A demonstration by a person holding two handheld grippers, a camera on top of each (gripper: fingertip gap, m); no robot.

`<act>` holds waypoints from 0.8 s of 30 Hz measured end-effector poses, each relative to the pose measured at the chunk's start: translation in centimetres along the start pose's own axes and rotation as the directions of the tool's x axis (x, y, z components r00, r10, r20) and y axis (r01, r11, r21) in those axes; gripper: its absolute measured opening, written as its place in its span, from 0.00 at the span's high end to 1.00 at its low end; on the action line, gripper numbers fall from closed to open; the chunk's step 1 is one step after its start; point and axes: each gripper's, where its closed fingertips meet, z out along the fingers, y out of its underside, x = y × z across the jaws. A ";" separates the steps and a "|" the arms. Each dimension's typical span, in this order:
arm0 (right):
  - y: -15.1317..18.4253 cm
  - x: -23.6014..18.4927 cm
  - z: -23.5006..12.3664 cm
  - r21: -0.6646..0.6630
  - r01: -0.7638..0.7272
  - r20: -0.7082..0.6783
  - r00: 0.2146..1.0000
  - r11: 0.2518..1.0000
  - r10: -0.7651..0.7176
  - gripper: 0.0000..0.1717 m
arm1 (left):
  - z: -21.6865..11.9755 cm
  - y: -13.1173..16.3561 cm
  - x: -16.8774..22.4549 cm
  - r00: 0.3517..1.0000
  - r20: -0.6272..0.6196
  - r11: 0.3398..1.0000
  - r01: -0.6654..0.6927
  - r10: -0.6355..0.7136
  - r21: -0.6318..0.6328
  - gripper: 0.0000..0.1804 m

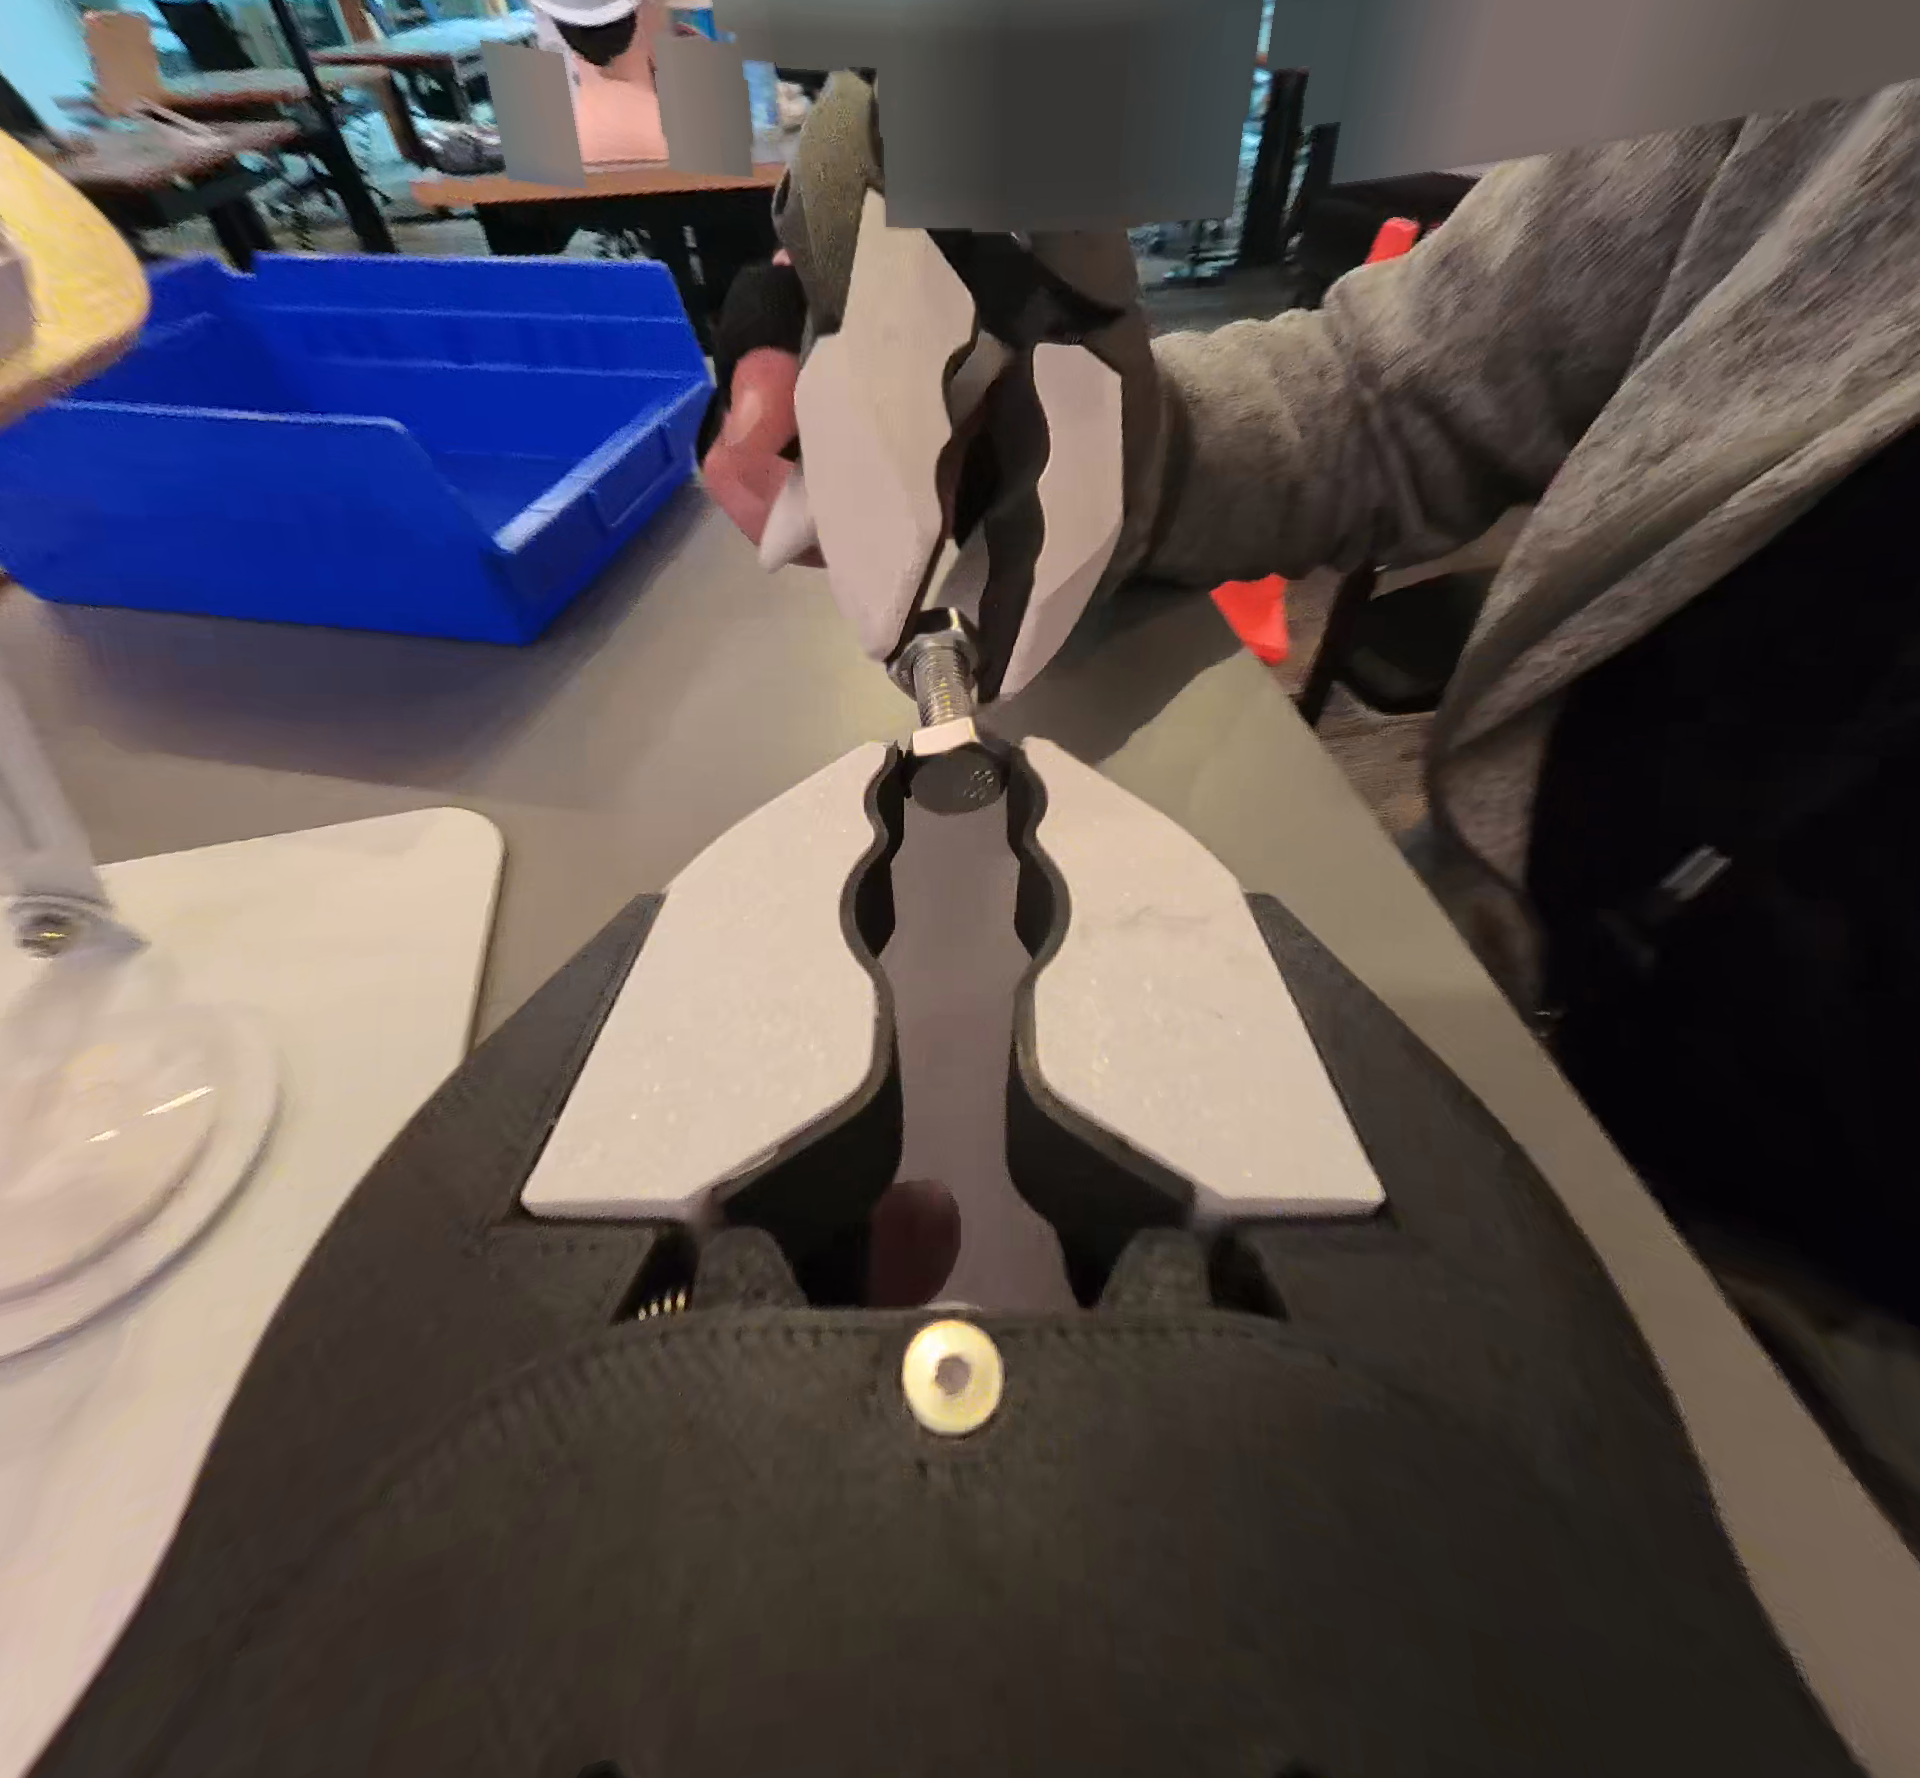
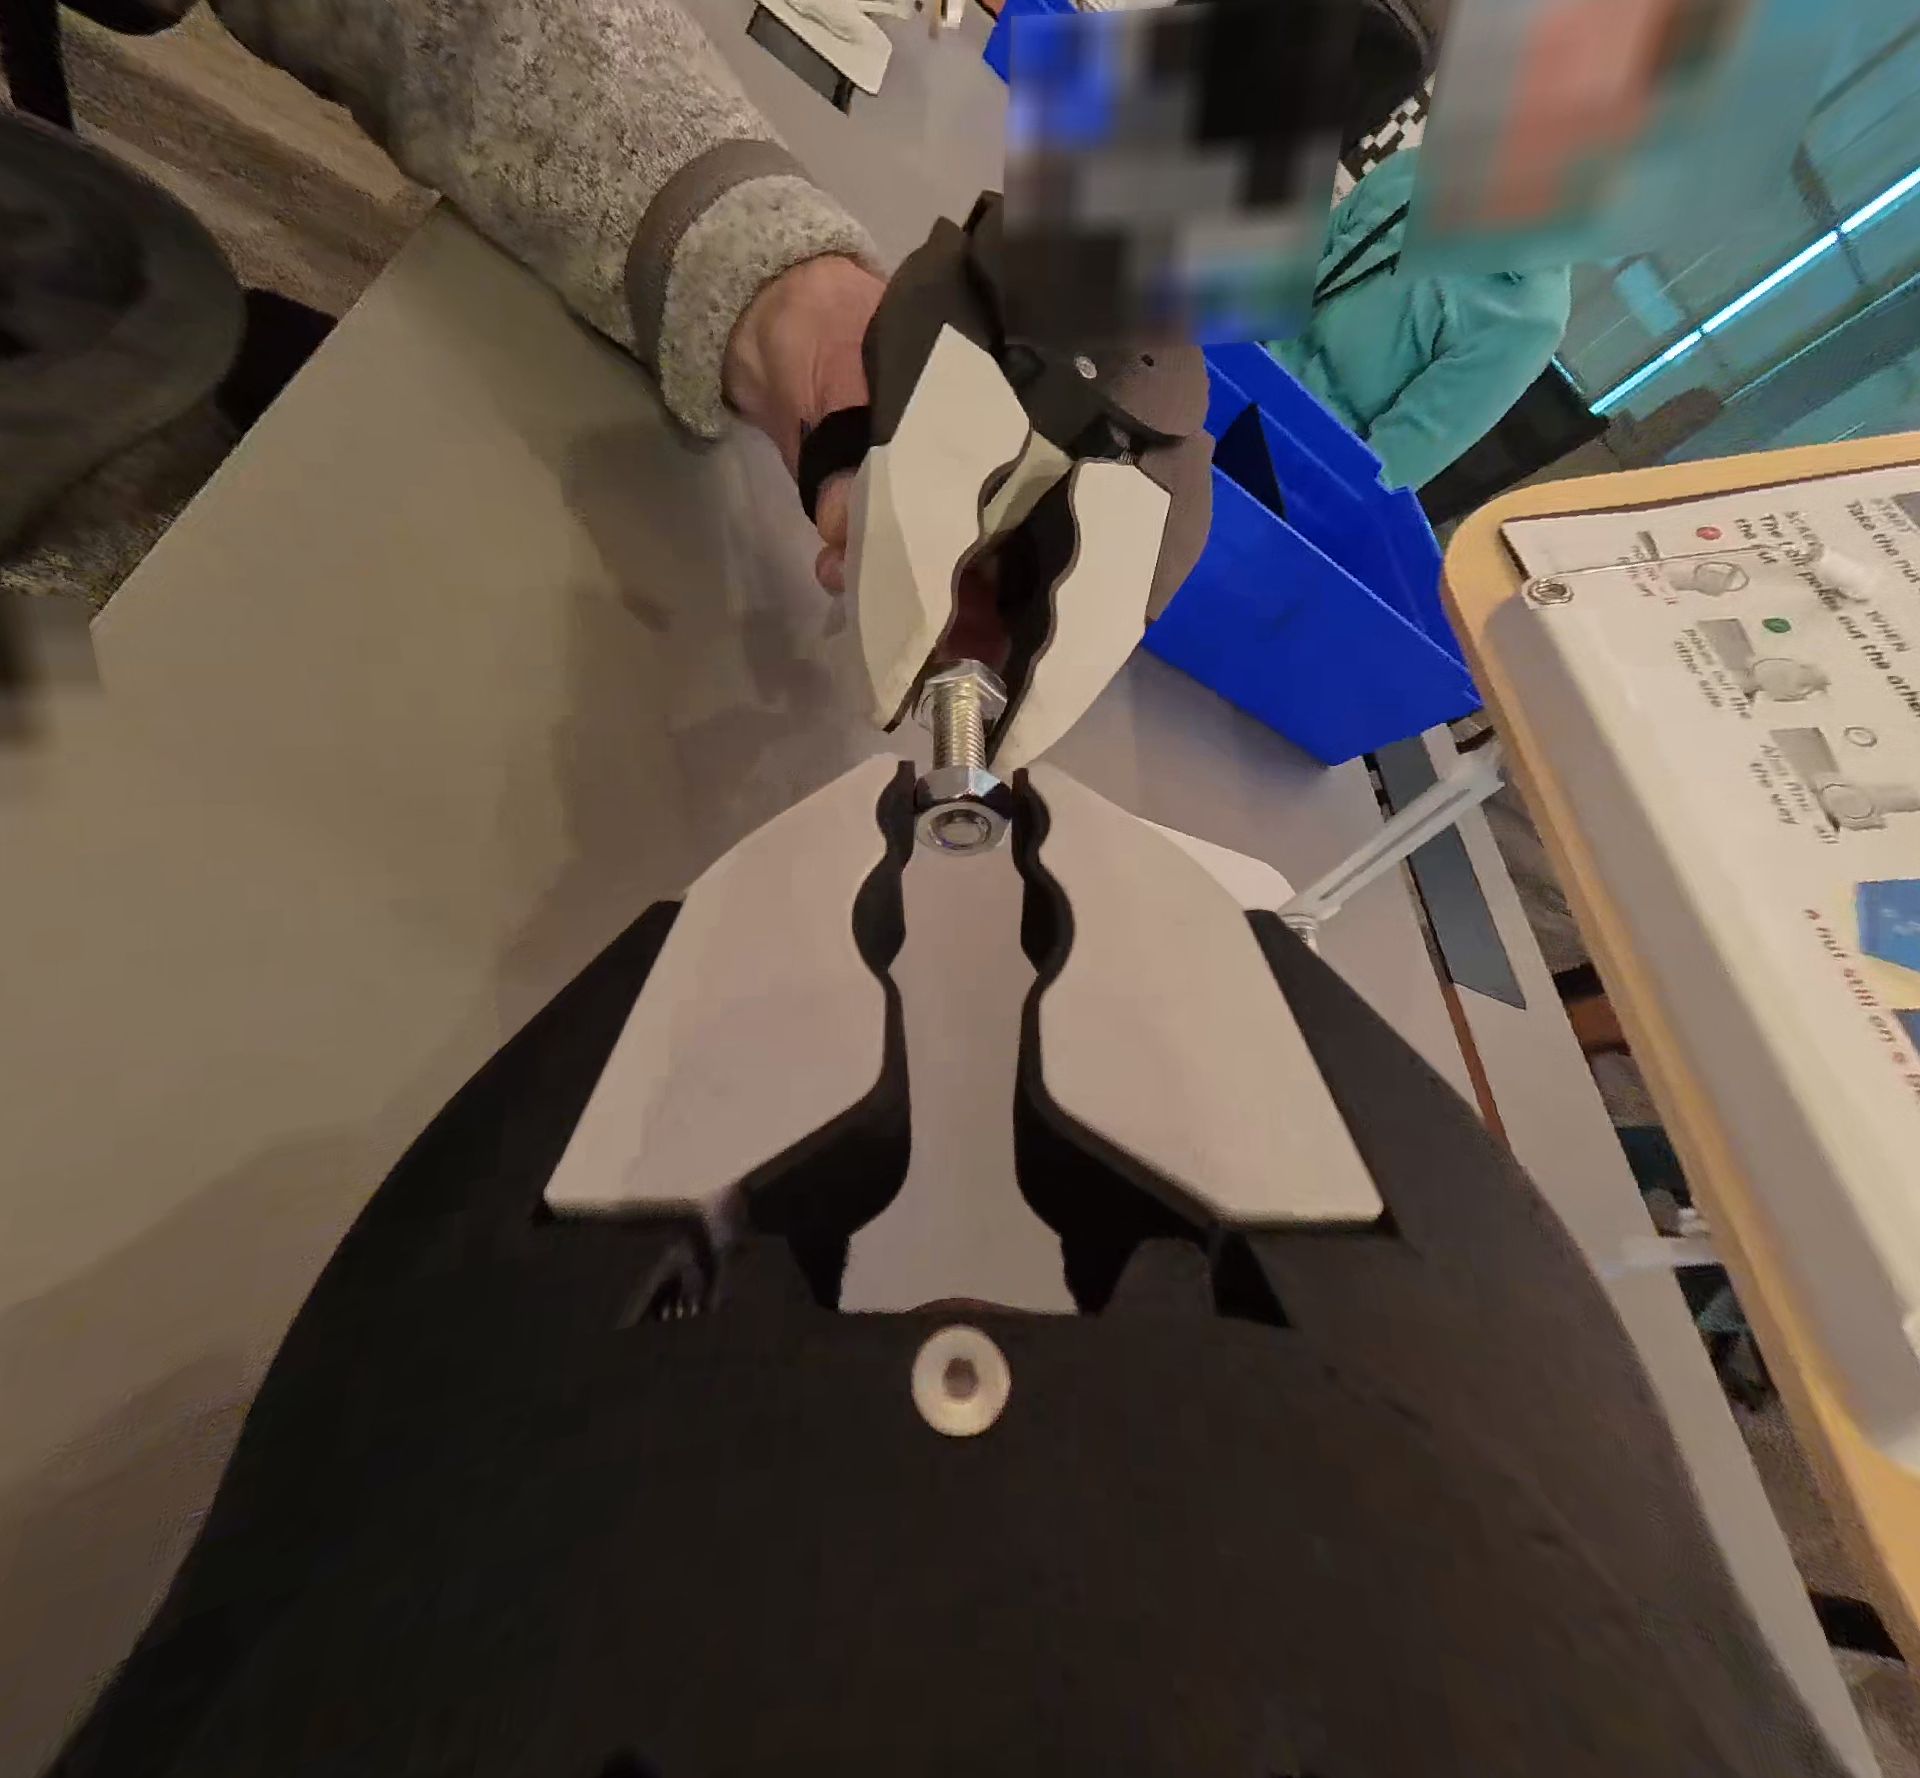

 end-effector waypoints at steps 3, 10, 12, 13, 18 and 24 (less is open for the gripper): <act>-0.3 -0.2 -0.1 0.012 0.008 0.005 1.000 1.000 -0.008 0.90 | 0.0 -0.2 0.3 0.998 -0.048 0.999 0.043 -0.042 0.028 0.90; 0.8 0.0 0.2 0.030 -0.392 0.168 0.909 0.920 0.382 0.90 | 0.0 0.9 -1.1 0.867 0.194 0.876 -0.405 0.459 -0.261 0.90; 0.9 0.2 0.2 0.044 -0.551 0.230 0.817 0.833 0.528 0.90 | -0.1 1.1 -1.7 0.710 0.236 0.729 -0.545 0.664 -0.414 0.90; 1.2 0.3 0.3 0.035 -0.622 0.256 0.762 0.783 0.594 0.90 | -0.3 1.2 -2.0 0.631 0.240 0.654 -0.580 0.738 -0.486 0.90; 2.1 0.4 0.6 -0.015 -0.883 0.402 0.424 0.469 0.812 0.90 | -0.6 1.3 -2.9 0.205 0.128 0.232 -0.638 0.970 -0.735 0.90; 2.0 0.8 0.6 0.026 -0.845 0.361 0.506 0.534 0.783 0.90 | -0.7 1.3 -3.2 0.298 0.188 0.340 -0.628 0.936 -0.700 0.90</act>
